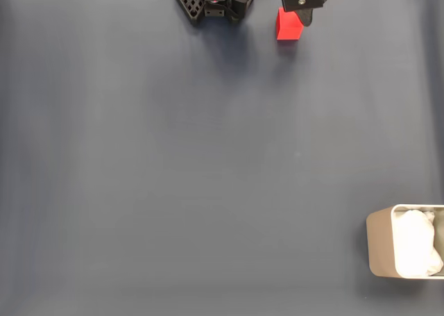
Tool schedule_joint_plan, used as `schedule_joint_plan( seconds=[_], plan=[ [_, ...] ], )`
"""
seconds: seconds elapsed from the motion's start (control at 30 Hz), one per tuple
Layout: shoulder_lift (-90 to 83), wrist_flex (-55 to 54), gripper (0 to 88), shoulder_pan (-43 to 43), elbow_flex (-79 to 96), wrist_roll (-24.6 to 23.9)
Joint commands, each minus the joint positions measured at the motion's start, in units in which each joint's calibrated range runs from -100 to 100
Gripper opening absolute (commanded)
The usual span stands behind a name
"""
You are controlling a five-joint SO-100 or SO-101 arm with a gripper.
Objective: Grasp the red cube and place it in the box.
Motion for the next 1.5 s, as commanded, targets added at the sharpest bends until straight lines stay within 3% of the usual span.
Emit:
schedule_joint_plan(
  seconds=[0.0, 0.63, 1.47],
  plan=[
    [-1.45, -0.64, 31.0, -0.61, 1.25, 0.83],
    [-2.23, -7.85, 41.0, -0.19, 10.92, 2.83],
    [2.28, -15.07, 41.8, -0.33, 18.22, 0.63]
  ],
)
